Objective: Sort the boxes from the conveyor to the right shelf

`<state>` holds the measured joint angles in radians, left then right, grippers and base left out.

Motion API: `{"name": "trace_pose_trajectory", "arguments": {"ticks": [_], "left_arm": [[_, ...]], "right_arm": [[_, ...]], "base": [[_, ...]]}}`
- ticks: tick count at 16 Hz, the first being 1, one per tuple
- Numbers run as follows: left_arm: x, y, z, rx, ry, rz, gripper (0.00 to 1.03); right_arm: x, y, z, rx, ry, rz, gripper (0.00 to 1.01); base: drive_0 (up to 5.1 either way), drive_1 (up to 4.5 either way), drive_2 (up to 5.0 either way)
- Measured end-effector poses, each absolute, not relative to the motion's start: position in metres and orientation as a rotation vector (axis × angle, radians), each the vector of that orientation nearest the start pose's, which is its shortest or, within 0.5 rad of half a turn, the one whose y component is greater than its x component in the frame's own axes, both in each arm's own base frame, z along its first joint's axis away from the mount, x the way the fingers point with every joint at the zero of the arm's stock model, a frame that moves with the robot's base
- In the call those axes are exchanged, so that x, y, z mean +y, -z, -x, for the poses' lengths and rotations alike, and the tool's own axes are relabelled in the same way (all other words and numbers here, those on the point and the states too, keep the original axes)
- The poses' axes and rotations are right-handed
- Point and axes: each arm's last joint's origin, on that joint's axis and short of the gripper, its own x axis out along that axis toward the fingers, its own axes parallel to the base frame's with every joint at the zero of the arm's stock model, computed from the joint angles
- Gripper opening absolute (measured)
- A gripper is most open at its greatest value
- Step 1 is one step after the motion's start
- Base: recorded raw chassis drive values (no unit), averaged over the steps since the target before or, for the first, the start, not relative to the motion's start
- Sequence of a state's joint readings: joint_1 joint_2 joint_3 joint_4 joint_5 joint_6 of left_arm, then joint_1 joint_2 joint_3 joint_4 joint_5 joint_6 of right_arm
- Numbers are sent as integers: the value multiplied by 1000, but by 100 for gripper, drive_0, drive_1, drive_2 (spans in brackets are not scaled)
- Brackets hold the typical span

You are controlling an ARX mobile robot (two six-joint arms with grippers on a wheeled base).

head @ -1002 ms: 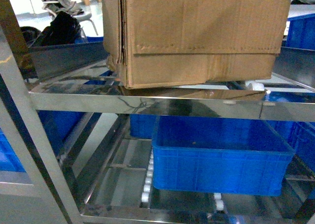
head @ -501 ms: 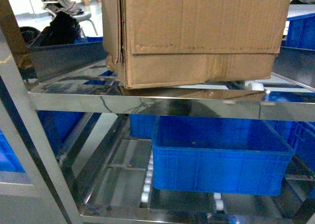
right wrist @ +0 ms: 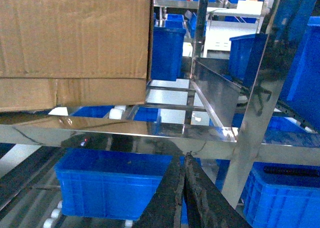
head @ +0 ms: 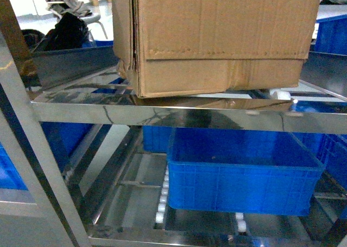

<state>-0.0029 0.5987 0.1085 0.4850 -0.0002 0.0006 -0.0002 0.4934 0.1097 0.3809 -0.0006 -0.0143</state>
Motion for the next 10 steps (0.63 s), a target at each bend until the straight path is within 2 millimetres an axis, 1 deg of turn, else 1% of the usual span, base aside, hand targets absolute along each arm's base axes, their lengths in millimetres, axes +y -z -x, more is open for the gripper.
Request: {"name": "trace_pose_trajectory", "arguments": {"ticks": [5,8,9,10], "left_arm": [[0,-178,-129,6,3,-1,2],[0,-176,-124,1,3,-1,2],[0,-173,-122,-27,3,-1,2],[0,-171,-121,-7,3,0,2]], "right_arm": [[0,-180,-123,4,0,14,2],[0,-177,-118,-2,0,14,2],[0,-175,-117,4,0,14,2],[0,-172,-116,-17,1,14,2]], "base": [[0,0,0],[0,0,0],[0,0,0],[0,0,0]]}}
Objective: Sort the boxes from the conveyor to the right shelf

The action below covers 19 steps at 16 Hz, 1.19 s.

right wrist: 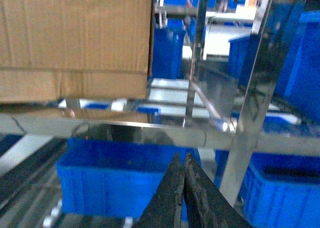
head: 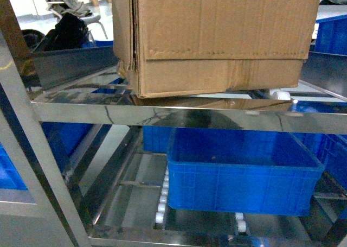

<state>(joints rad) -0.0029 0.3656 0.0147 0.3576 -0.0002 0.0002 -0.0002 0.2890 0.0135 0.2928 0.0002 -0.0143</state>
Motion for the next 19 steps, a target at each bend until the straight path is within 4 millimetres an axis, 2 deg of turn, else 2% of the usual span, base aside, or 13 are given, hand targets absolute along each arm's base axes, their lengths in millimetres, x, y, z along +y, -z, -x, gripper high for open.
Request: {"name": "trace_pose_trajectory", "arguments": {"ticks": [8,9,10,12,13,16,17,19], "left_arm": [[0,-171,-110,-15,3,-1,2],[0,-171,-109,-15,2,-1,2],[0,-171,-108,-16,3,-1,2],[0,-165,-99,27,5,-1,2],[0,-170,-97,-16,1,-1,2],[0,-168,-97,-4,3,-1,2],[0,-168,-97,-1,3,0,9],[0,-168,-97,-1,3,-1,31]], "right_arm": [[0,-170,-106,-2,0,14,2],[0,-165,-99,31,-1,15,2],[0,-170,-97,-24,0,14,2],[0,-168,-97,-4,1,14,2],[0,-168,-97,-6,-1,14,2],[0,-168,-97,-5,-1,14,2],[0,-168,-97,-6,0,15,7],[0,-168,-97,-6,0,14,29]], "base": [[0,0,0],[0,0,0],[0,0,0],[0,0,0],[0,0,0],[0,0,0],[0,0,0],[0,0,0]]}}
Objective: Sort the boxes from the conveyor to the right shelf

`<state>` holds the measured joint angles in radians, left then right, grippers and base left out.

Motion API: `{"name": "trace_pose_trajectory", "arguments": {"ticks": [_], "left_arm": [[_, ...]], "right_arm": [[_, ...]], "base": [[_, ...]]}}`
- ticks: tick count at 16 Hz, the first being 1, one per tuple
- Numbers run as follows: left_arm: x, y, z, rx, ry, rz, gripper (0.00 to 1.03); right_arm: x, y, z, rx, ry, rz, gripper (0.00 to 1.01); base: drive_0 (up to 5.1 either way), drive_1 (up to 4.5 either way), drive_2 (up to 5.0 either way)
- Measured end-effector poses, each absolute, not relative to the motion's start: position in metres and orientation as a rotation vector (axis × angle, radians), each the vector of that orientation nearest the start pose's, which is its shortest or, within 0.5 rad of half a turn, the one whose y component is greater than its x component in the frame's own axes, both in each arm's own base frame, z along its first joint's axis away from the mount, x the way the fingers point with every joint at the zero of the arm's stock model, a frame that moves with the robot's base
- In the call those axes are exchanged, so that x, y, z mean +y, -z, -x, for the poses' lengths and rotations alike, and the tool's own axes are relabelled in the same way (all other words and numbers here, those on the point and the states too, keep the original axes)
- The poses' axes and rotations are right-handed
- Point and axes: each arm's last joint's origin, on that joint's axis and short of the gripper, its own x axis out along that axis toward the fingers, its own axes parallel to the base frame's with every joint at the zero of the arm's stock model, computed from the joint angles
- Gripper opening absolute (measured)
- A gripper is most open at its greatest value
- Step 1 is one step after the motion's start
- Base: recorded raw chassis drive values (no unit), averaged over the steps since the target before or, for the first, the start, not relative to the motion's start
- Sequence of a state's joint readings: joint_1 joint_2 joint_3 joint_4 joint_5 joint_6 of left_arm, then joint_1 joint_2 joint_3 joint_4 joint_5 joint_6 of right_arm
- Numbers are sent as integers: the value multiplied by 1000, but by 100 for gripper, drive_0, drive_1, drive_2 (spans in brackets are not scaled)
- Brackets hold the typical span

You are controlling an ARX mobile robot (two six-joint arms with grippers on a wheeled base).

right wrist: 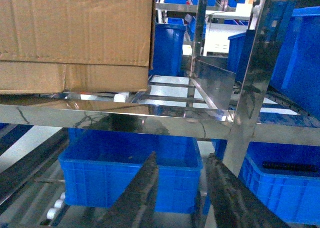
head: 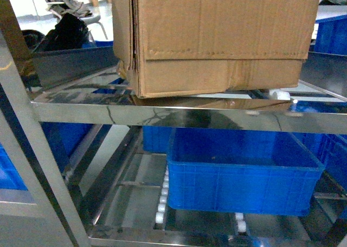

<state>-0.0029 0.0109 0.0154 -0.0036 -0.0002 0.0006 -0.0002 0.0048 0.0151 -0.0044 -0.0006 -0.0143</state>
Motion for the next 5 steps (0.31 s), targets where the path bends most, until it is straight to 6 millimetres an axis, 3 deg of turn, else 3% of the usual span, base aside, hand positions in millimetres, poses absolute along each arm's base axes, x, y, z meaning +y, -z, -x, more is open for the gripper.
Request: {"name": "trace_pose_trajectory", "arguments": {"ticks": [2,5], "left_arm": [[0,-168,-97,-1,3,-1,59],[0,-168,-97,-1,3,-1,86]], "right_arm": [[0,-168,-97,-6,0,15,57],[0,-168,-97,-6,0,14,84]], "base": [[0,0,0],[0,0,0]]}}
